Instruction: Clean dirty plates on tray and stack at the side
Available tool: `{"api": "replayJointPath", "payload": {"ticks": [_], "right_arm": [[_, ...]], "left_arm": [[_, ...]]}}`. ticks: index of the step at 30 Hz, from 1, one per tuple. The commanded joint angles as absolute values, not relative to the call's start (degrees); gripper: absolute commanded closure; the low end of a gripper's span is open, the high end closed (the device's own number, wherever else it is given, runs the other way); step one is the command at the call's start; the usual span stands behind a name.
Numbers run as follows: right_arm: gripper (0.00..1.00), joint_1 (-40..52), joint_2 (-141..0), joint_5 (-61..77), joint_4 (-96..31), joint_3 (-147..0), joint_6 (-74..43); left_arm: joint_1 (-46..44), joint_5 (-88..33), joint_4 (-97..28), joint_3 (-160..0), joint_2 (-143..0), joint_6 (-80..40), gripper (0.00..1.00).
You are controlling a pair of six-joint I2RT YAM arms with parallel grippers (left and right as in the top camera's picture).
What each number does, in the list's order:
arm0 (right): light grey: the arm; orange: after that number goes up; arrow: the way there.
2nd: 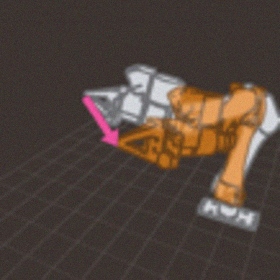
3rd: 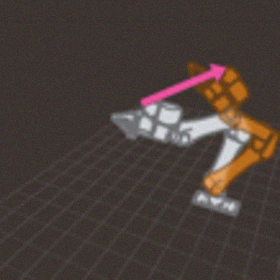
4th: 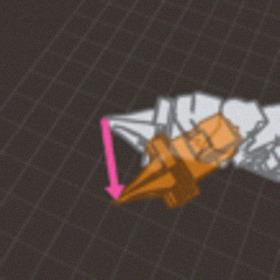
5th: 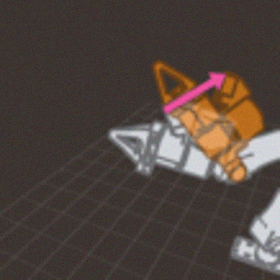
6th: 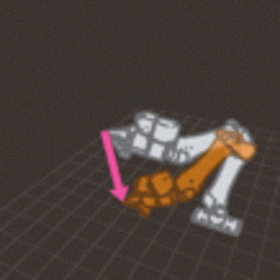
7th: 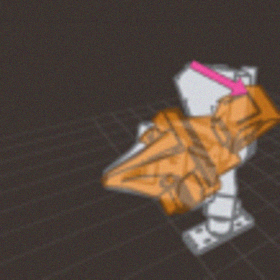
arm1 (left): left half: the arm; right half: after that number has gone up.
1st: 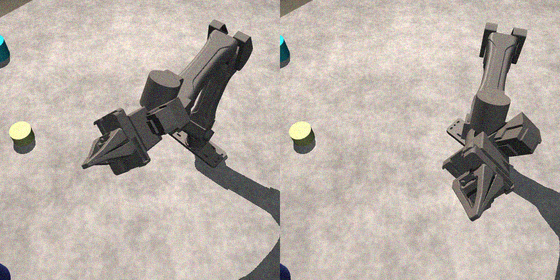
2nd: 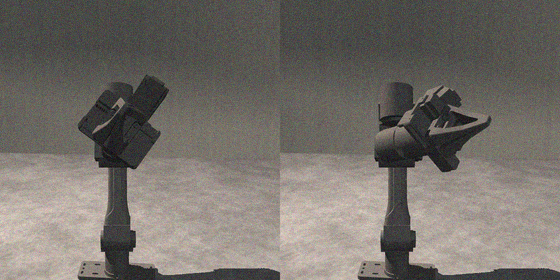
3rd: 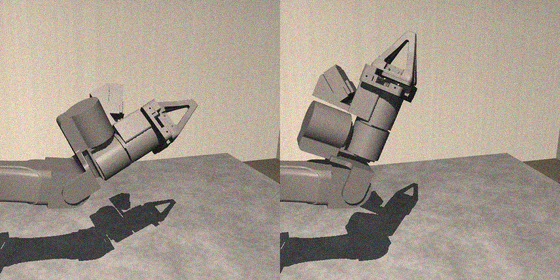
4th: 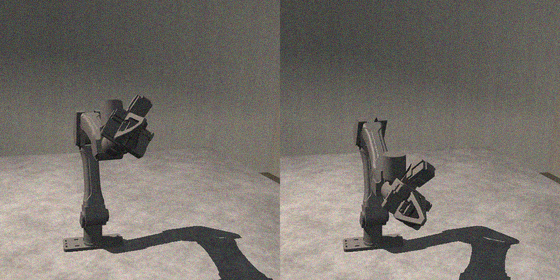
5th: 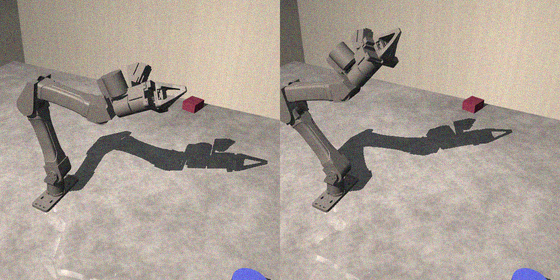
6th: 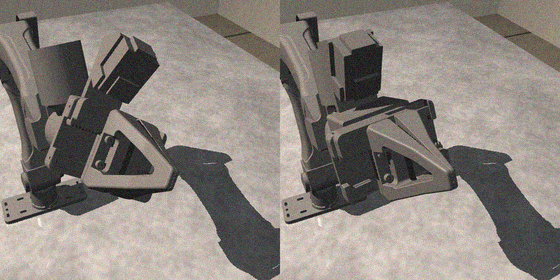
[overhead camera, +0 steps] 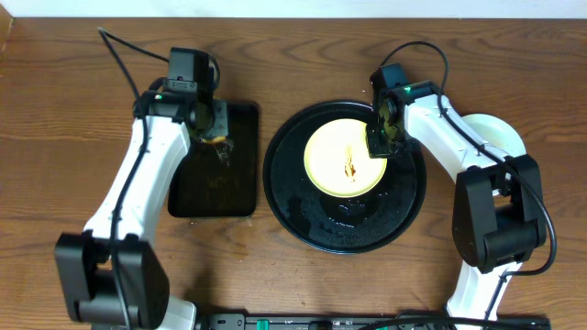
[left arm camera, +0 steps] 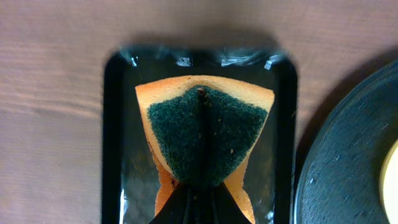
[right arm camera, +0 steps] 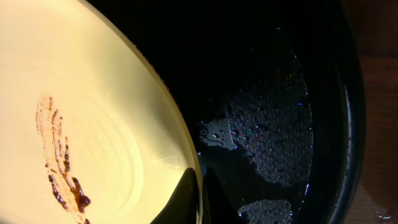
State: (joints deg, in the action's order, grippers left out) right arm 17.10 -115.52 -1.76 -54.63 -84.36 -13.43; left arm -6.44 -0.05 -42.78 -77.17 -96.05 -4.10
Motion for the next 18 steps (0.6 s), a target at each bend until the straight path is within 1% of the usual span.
{"api": "replayJointPath", "payload": {"ticks": [1,7,14,16,18], "right_arm": [[0.99,16.6,-115.1,-3.6,-54.7,-84.5,-13.9],[0.99,16.6,-115.1,-3.6,-54.8,-84.5,-13.9],[0.99,16.6,-115.1,-3.2,-54.8,-84.5,-13.9],[0.99,16.6,-115.1,-2.1,-54.8,-84.5,-13.9],[0.99,16.6,-115.1,0.1,-54.8,-84.5,-13.9]], "left_arm": [[-6.1,-2.7,-44.5,-77.0,-98.4,-5.2,0.93],[-6.1,-7.2,-46.6,-77.1,-99.2,-5.2,0.93],[-6.2,-8.2,-49.2,-77.3,-99.2,-5.2,0.92],[-6.2,-12.2,-49.1,-77.6,-99.1,-5.2,0.93],[-6.3,-19.3,-48.1,-78.1,-99.1,-5.1,0.92]]}}
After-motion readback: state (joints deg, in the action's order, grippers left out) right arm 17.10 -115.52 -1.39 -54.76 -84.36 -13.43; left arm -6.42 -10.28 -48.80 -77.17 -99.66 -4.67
